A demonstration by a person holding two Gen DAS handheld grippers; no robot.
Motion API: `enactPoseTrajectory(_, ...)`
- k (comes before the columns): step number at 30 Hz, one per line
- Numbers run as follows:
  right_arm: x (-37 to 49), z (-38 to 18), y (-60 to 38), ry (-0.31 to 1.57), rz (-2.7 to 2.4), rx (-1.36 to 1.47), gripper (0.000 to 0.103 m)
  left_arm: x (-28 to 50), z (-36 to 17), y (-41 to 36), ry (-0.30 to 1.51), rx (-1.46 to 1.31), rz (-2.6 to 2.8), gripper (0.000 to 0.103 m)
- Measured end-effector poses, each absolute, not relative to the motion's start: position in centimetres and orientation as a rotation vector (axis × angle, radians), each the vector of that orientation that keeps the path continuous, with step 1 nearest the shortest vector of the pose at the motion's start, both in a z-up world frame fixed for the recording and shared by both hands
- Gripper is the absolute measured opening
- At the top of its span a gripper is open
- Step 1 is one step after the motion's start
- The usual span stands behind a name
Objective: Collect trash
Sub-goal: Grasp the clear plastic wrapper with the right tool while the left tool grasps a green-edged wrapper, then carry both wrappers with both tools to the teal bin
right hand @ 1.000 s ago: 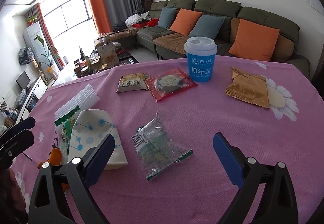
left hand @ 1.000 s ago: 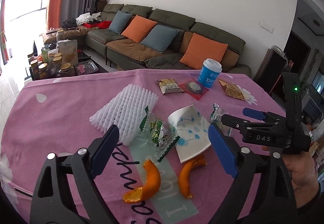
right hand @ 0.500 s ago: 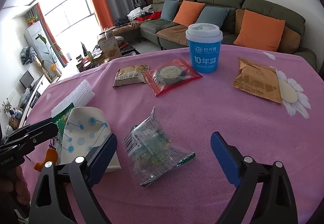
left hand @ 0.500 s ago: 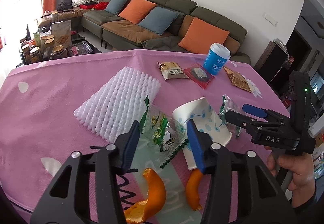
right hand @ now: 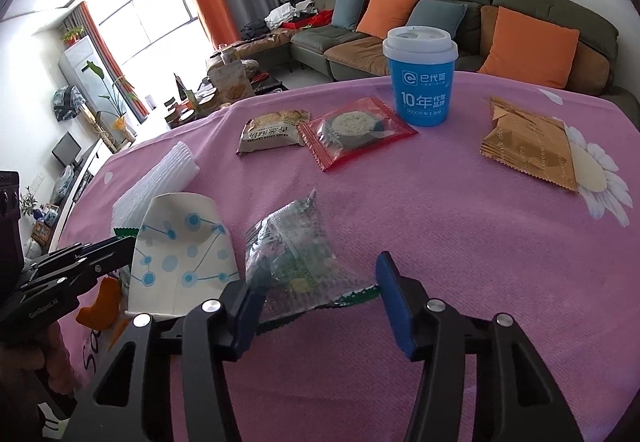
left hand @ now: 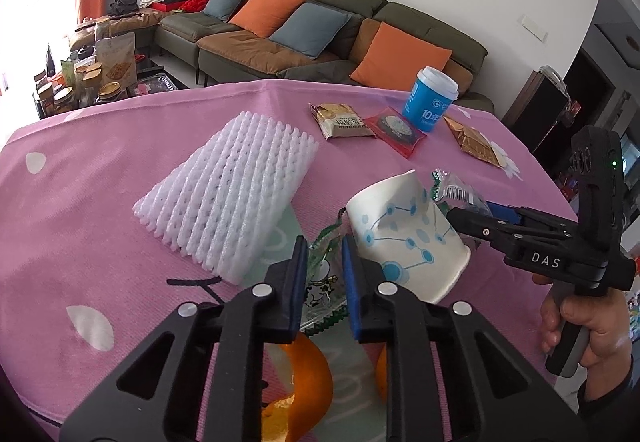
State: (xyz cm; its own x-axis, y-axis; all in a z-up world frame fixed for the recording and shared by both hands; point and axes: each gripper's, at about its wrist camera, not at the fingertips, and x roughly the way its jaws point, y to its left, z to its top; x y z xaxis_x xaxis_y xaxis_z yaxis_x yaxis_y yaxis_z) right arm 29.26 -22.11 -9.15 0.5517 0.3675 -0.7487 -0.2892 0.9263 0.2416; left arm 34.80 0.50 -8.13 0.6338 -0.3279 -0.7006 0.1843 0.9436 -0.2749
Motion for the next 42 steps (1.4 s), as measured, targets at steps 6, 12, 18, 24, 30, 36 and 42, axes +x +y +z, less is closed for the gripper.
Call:
enactPoseTrajectory(6, 28.9, -8.8, -22.2, 0.894, 0.39, 0.099, 0.049, 34.7, -8.0, 1.2, 0.825, -0.201, -0.285, 0.012)
enactPoseTrajectory(12, 28.6, -7.9, -22.8, 0.862, 0.373, 0.114, 0.032, 34.1, -7.0, 2.0, 0.785, -0.212, -0.263, 0.012)
enactPoseTrajectory(18, 28.2, -7.0, -22.8, 0.848, 0.36, 0.107, 0.031, 32.9, -5.5, 3.1, 0.745, -0.224, -0.253, 0.012)
enactPoseTrajectory(24, 27.0, -5.7, -22.6, 0.818, 0.358, 0.104, 0.031, 30.9, -3.4, 4.1, 0.689, -0.232, -0.25, 0.012)
enactPoseTrajectory(30, 25.0, -4.1, -22.3, 0.783, 0.363, 0.094, 0.031, 28.1, -1.4, 5.3, 0.639, -0.238, -0.245, 0.012)
enactPoseTrajectory(36, 22.3, -1.8, -21.0, 0.74, 0.397, 0.07, 0.031, 24.1, 0.4, 7.3, 0.591, -0.247, -0.216, 0.012)
enactPoseTrajectory(42, 18.9, 0.2, -18.0, 0.697, 0.467, 0.041, 0.031, 18.8, 2.3, 9.8, 0.533, -0.256, -0.174, 0.012)
